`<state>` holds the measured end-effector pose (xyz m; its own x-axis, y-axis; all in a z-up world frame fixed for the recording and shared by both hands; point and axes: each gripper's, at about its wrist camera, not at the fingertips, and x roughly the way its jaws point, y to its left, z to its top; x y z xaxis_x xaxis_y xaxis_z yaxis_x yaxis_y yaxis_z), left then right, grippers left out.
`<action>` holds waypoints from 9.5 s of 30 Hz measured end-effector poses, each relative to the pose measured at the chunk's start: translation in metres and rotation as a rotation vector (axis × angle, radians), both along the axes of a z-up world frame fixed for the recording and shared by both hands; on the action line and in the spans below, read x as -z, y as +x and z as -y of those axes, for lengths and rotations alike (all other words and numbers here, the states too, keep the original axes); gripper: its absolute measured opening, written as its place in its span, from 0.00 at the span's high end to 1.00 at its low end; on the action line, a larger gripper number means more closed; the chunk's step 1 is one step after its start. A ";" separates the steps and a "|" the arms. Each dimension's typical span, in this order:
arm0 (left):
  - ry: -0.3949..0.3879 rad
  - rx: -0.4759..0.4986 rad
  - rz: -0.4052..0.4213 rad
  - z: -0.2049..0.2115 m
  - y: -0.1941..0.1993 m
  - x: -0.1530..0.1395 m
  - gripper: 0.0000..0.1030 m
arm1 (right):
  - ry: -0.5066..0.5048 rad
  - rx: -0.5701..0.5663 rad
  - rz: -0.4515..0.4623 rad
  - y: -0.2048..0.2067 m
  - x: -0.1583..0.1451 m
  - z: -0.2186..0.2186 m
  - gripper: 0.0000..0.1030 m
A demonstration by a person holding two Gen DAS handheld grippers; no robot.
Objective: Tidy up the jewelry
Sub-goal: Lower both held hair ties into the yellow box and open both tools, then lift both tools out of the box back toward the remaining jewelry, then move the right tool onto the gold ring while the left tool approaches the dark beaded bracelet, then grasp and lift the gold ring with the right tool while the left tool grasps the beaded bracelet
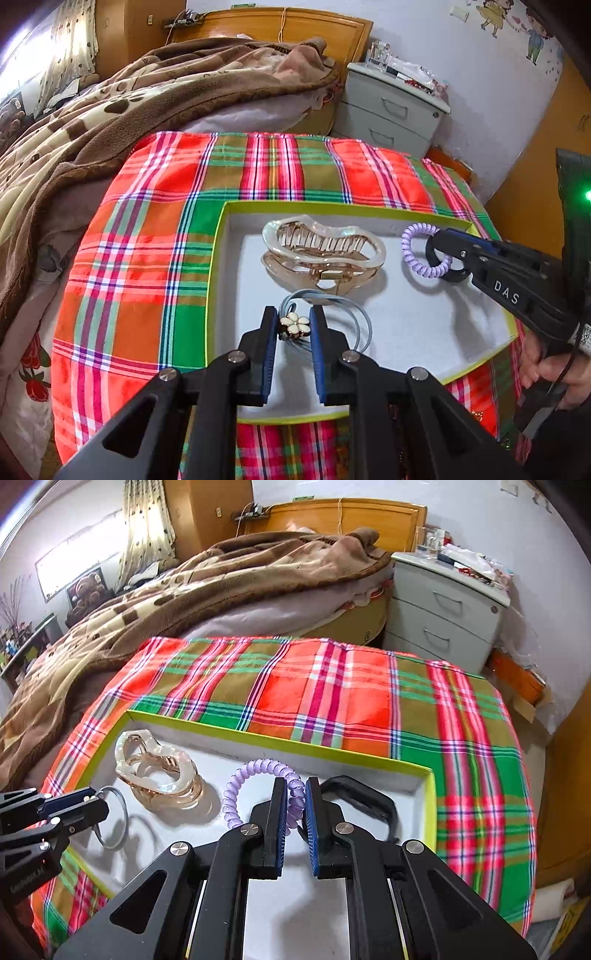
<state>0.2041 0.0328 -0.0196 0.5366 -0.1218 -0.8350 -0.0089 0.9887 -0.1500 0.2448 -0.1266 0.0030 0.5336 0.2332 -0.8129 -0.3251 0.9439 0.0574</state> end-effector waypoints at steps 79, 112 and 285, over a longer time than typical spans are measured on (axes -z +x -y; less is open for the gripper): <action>-0.158 0.135 0.048 0.021 -0.105 -0.017 0.61 | 0.101 0.203 0.039 -0.211 -0.006 0.106 0.65; -0.148 0.117 0.005 0.021 -0.113 0.001 0.61 | -0.032 0.170 0.054 -0.248 0.024 0.084 0.78; -0.024 0.228 0.110 0.046 -0.111 -0.037 0.88 | 0.125 0.181 0.190 -0.224 -0.018 0.097 0.78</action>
